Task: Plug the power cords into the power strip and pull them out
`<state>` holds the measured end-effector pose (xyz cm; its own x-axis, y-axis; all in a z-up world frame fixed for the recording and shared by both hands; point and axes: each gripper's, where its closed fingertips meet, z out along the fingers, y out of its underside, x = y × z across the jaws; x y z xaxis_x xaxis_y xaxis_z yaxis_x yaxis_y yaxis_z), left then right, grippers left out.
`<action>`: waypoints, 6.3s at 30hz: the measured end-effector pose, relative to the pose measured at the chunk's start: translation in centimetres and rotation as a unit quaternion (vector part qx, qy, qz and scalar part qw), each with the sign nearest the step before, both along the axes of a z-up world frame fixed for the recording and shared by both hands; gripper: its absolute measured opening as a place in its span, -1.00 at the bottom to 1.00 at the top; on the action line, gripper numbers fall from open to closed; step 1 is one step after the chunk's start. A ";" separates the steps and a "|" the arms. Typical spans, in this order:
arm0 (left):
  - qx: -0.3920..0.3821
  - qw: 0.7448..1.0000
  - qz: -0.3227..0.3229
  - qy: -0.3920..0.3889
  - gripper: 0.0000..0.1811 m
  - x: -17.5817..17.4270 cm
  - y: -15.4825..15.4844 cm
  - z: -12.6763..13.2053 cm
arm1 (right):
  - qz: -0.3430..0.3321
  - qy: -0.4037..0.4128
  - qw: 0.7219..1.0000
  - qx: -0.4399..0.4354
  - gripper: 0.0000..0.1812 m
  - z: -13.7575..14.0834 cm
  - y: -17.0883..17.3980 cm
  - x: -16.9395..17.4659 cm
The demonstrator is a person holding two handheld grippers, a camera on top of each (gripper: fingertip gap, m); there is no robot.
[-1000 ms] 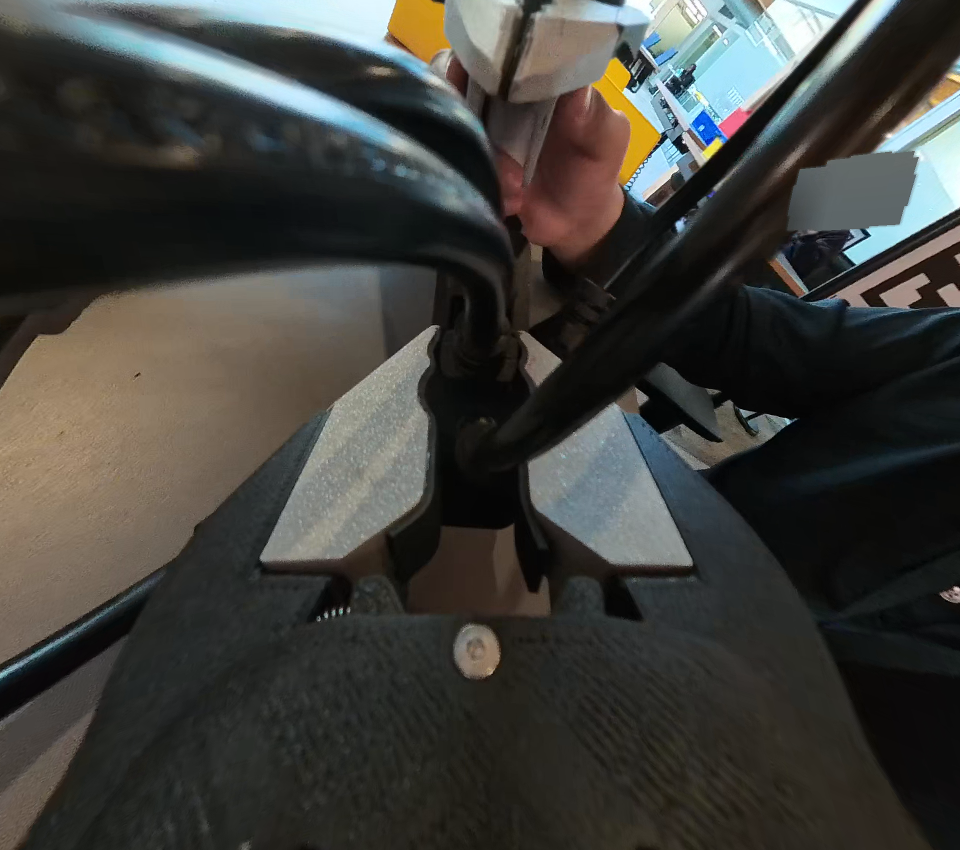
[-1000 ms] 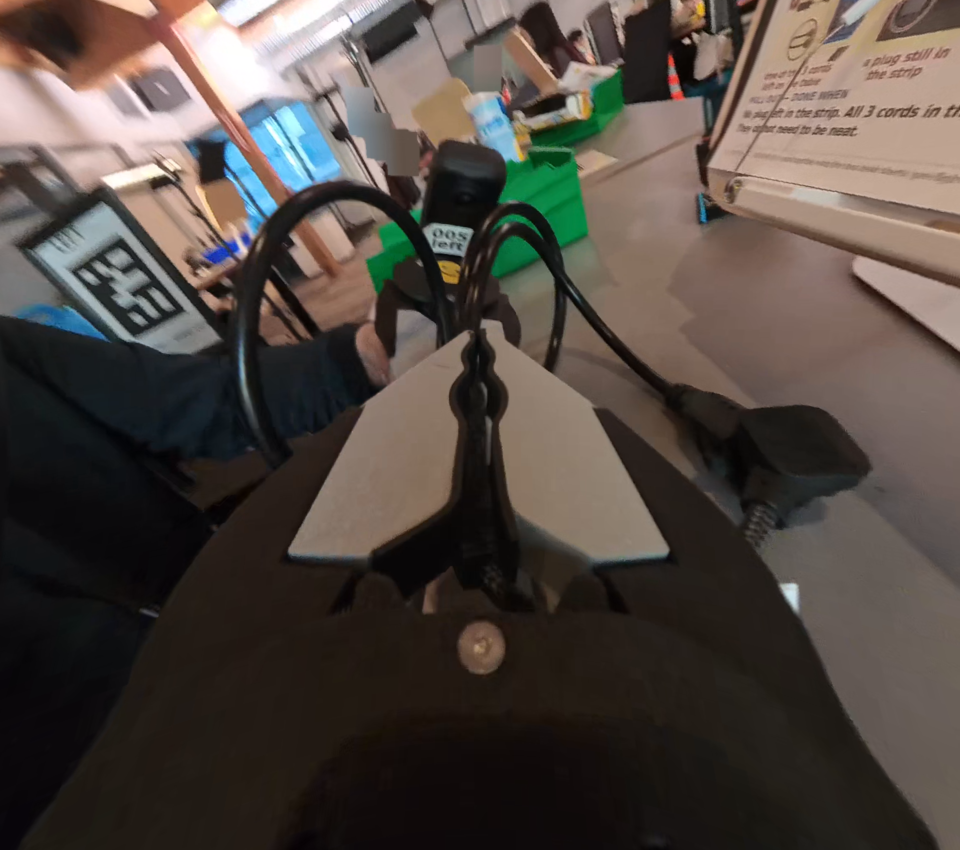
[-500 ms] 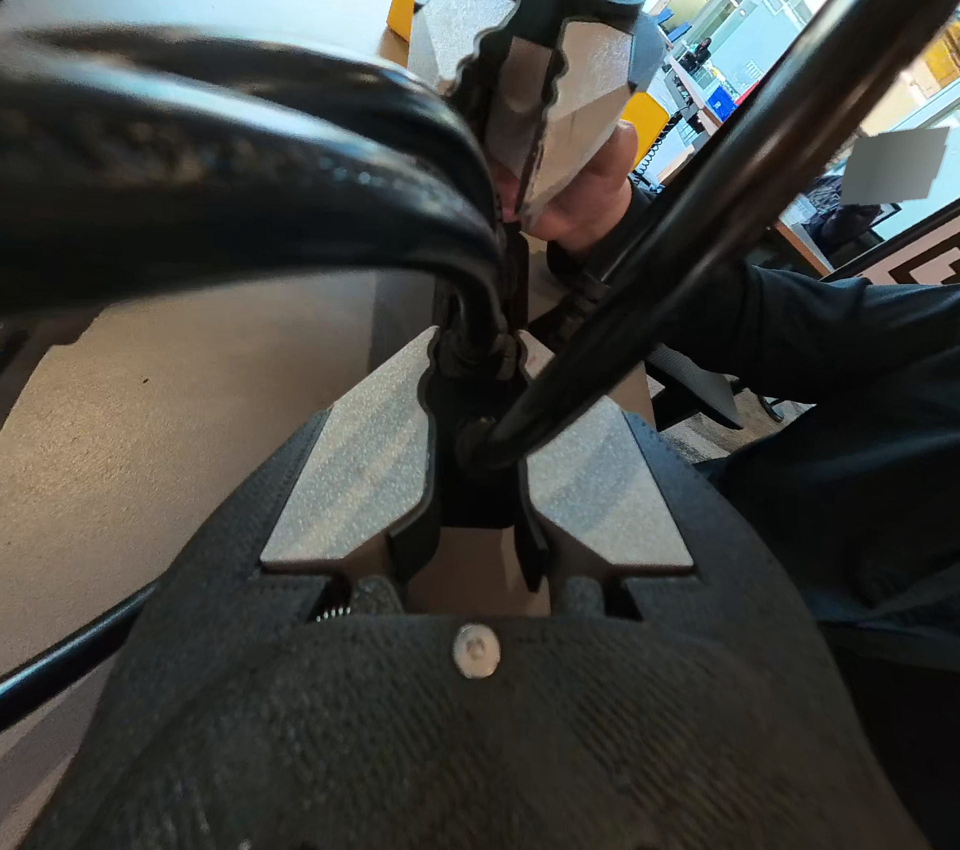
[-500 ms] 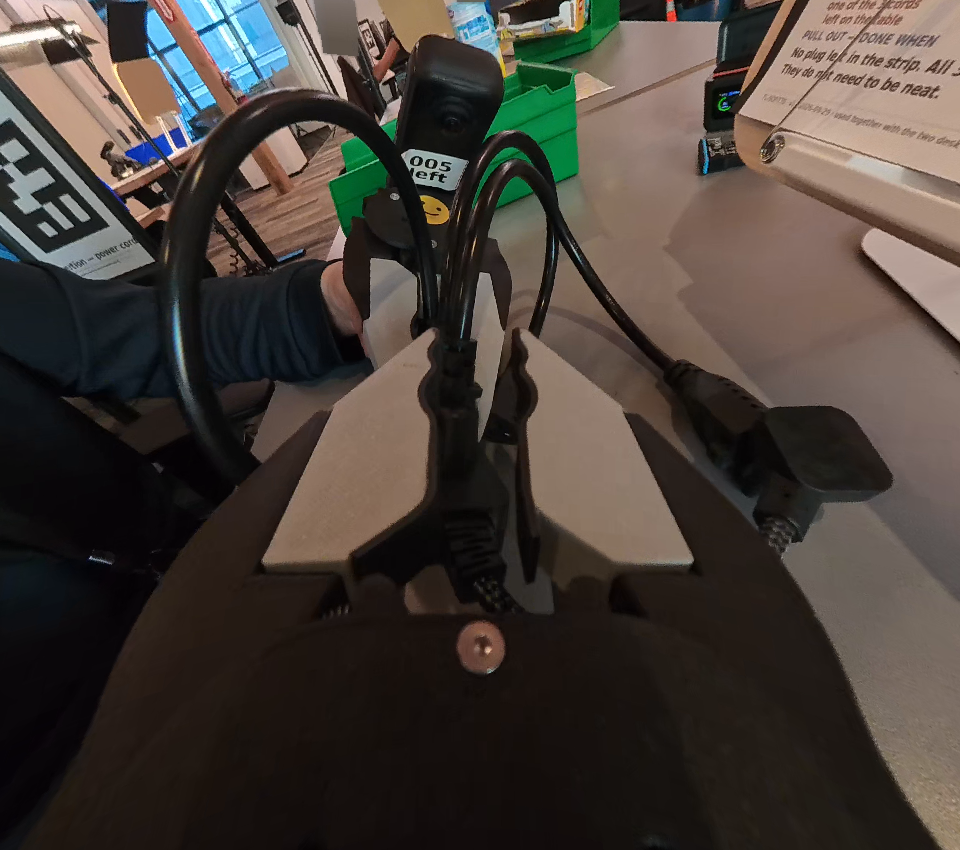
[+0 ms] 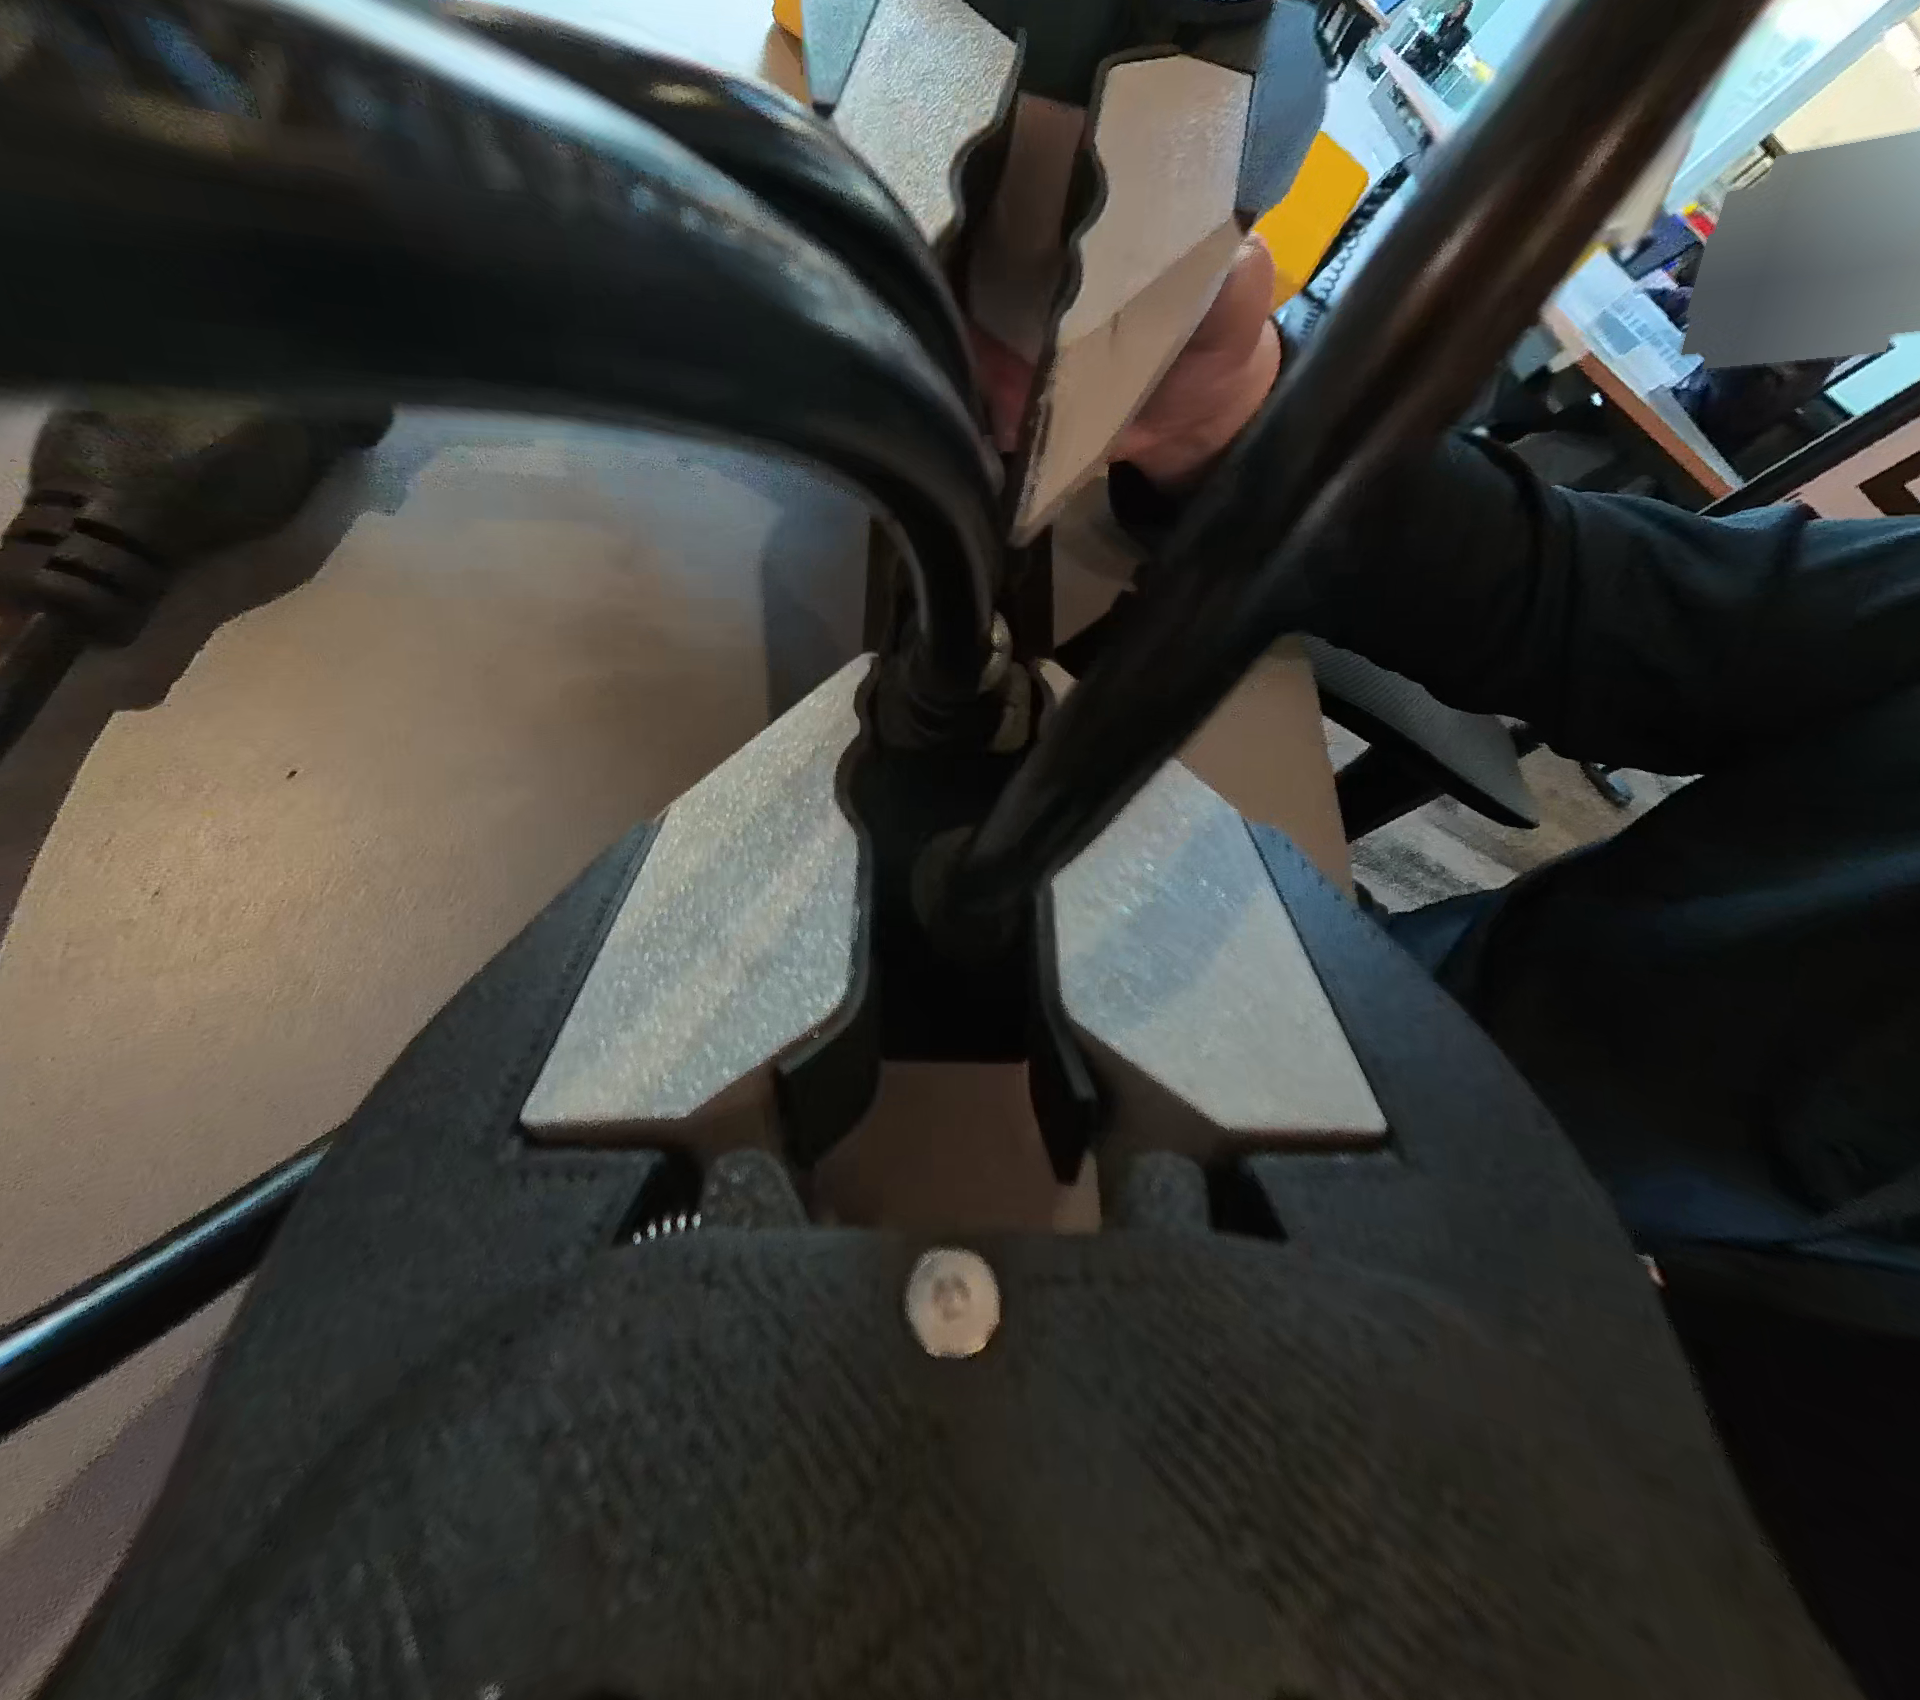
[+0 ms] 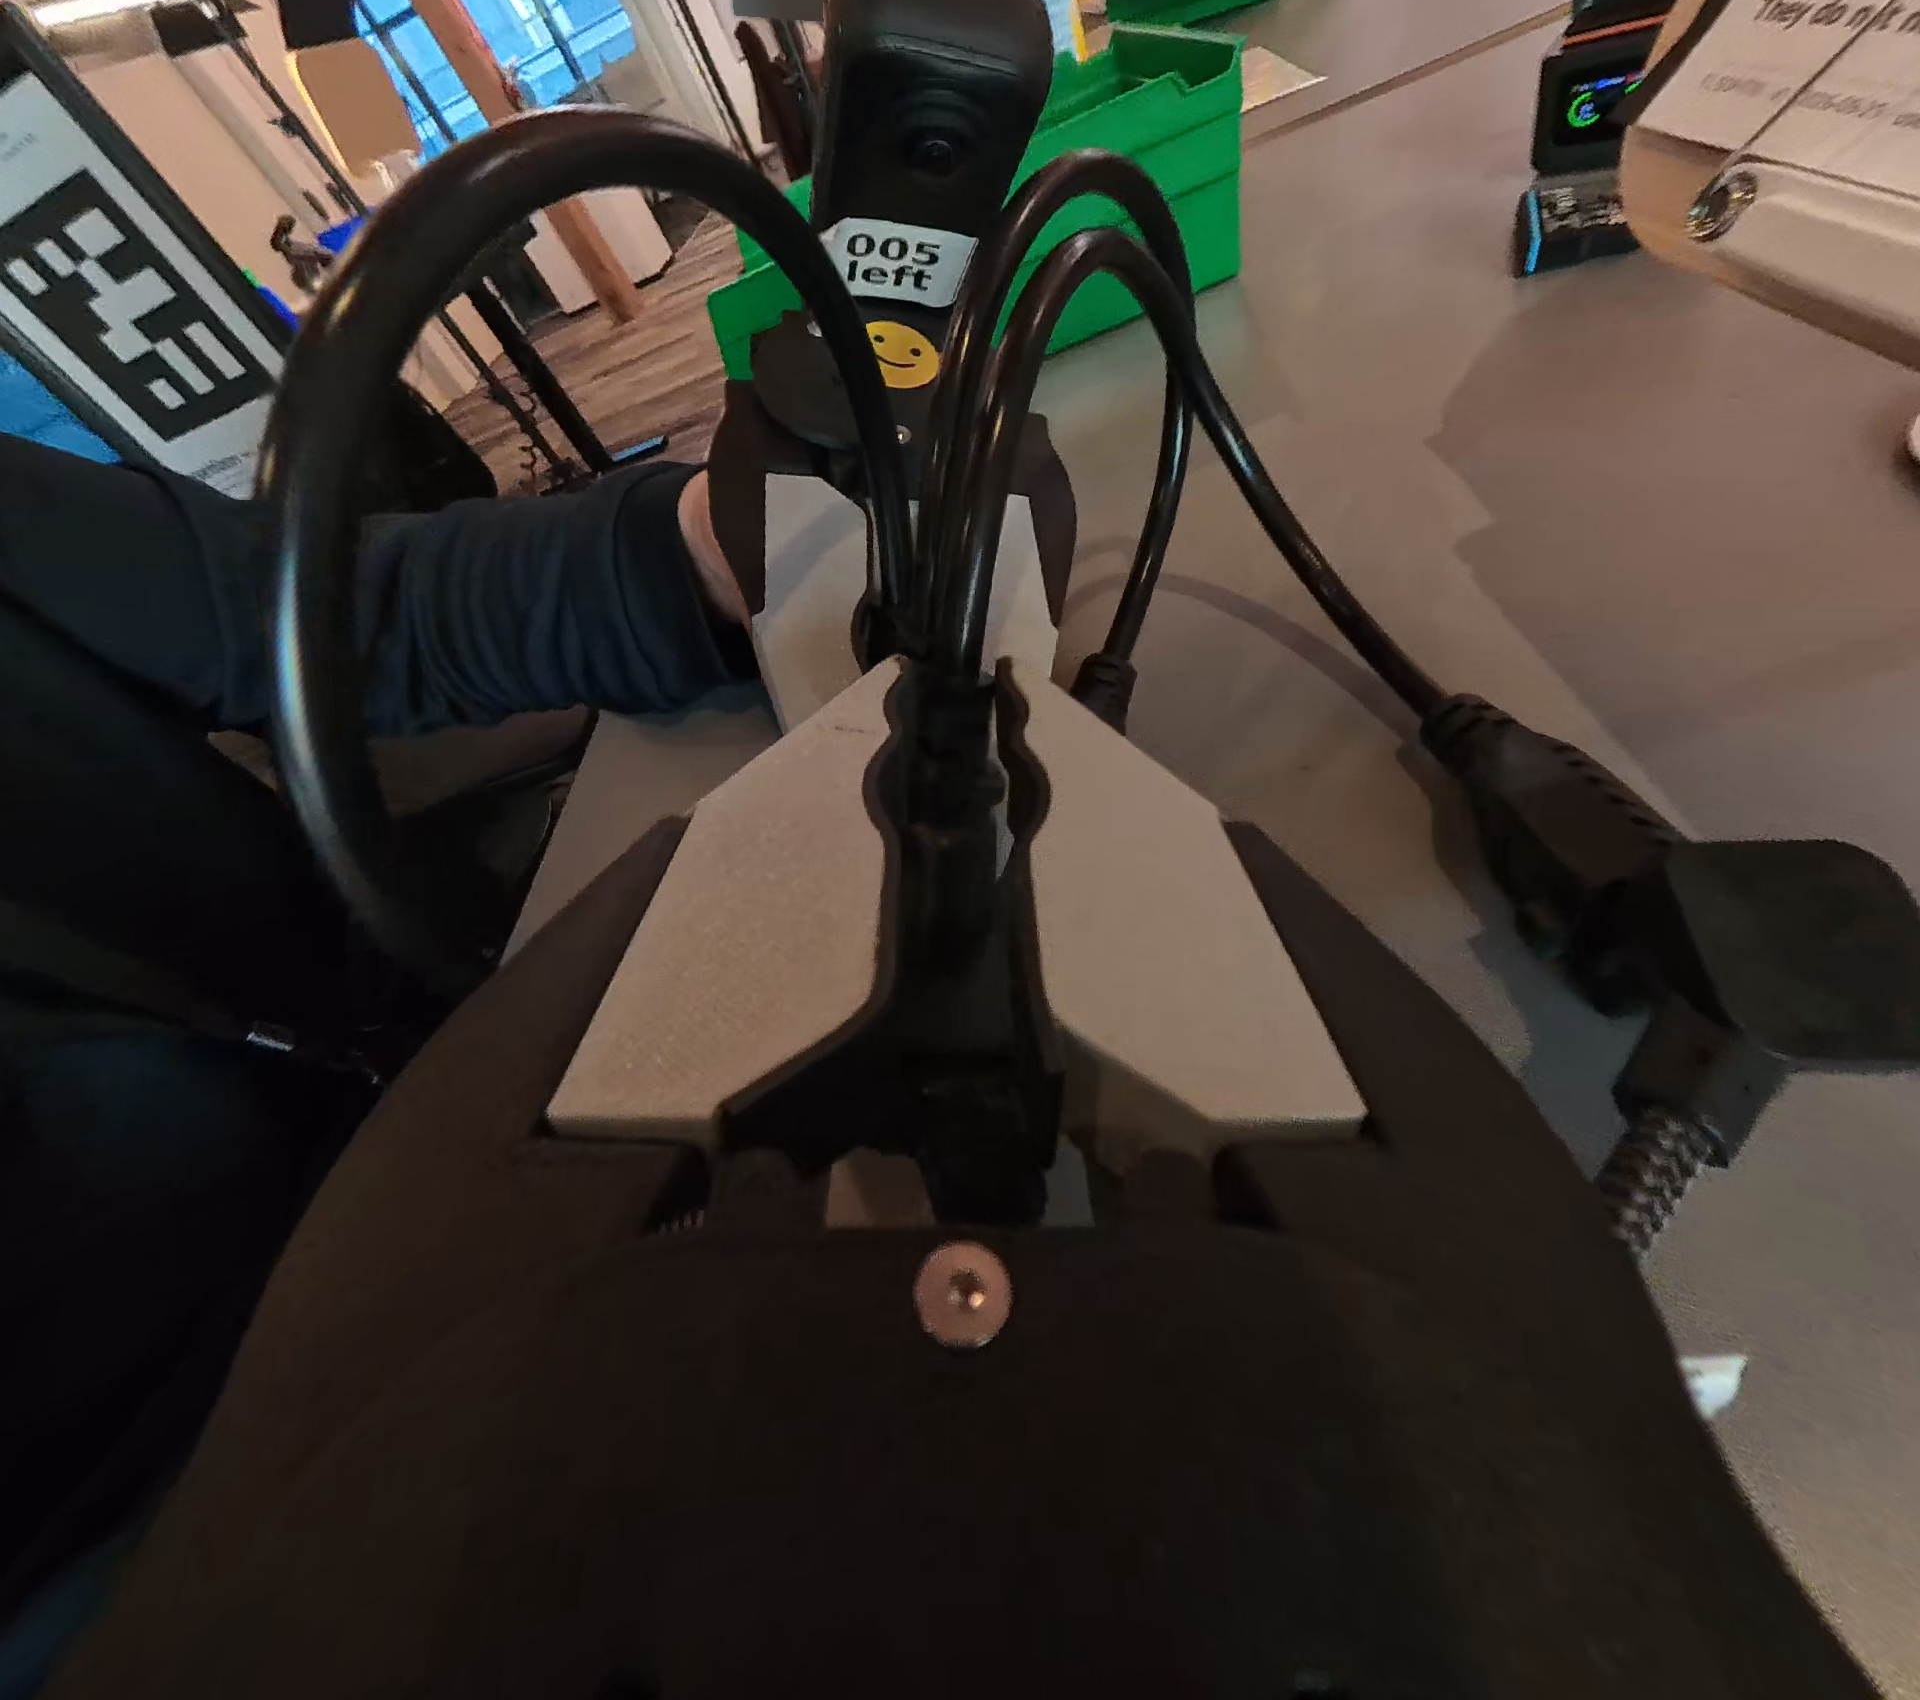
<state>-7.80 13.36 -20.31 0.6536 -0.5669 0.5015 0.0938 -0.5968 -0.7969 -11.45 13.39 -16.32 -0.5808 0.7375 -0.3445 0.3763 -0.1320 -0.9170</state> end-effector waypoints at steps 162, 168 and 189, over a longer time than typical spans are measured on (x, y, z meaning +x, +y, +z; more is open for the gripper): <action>0.087 0.936 0.187 0.285 -0.73 -3.1 4.2 -0.7 | -0.266 0.045 0.950 0.158 -0.88 -0.4 4.0 -2.4; 0.086 0.941 0.182 0.271 -0.71 -3.0 4.3 -0.7 | -0.241 0.058 0.965 0.084 -0.87 -0.1 3.8 -2.4; 0.038 0.967 0.153 0.200 -0.73 -3.3 3.7 -1.7 | -0.200 0.026 0.978 0.057 -0.87 -1.1 3.9 -3.0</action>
